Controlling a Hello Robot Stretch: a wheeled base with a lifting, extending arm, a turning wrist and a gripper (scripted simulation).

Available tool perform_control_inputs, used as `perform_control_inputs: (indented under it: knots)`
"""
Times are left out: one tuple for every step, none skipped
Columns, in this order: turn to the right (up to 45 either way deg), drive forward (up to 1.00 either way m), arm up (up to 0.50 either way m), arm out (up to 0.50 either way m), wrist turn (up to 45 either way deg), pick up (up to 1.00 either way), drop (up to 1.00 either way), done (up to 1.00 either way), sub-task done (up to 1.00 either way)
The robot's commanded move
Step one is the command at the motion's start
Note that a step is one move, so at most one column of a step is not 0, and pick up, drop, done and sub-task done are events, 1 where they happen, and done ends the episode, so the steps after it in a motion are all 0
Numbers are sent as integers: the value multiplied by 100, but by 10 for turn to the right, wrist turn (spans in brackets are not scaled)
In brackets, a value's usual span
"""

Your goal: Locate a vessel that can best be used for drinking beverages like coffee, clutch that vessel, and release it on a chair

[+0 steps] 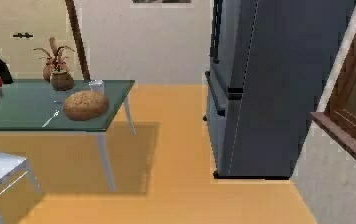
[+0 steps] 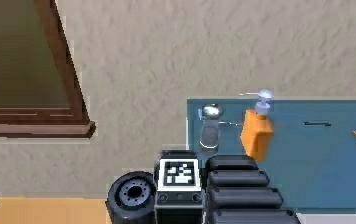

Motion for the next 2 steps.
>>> perform_control_inputs:
  knots:
    - [-450,0,0,0,0,0,0,0,0]
    - [-120,0,0,0,0,0,0,0,0]
